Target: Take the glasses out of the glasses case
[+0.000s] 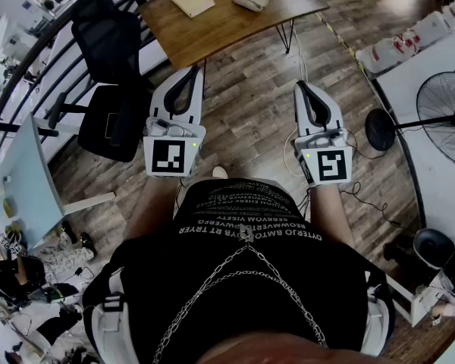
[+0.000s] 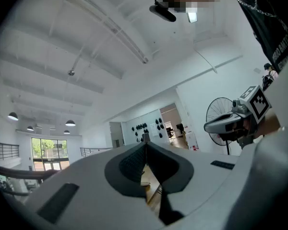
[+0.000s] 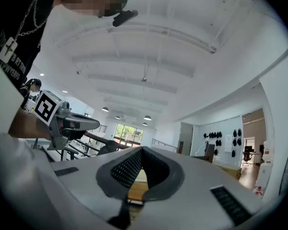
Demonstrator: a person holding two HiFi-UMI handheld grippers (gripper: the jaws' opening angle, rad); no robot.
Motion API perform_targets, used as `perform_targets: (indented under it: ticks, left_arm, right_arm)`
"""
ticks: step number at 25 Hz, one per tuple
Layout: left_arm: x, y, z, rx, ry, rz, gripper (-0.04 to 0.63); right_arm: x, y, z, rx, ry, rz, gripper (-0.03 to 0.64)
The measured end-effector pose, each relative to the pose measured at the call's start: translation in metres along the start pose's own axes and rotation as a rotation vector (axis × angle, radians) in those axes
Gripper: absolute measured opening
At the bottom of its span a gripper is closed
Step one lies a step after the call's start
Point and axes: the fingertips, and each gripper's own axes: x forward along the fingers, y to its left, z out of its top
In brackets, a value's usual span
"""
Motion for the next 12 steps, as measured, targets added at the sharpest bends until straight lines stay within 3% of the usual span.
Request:
perform_targets:
  ticks: [6, 12]
  left_arm:
    - [-0.001, 0.018, -0.015, -0.009, 0.022, -0.030, 0.029]
    - [0.001, 0.028, -0.026, -0.077, 0.028, -0.084, 0.029]
  right_arm:
    - [0.018, 0.012, -0.008, 0.008, 0.048, -0.028, 0.015]
    - [0.028, 0.021, -0.004, 0.013, 0.035, -0.048, 0.018]
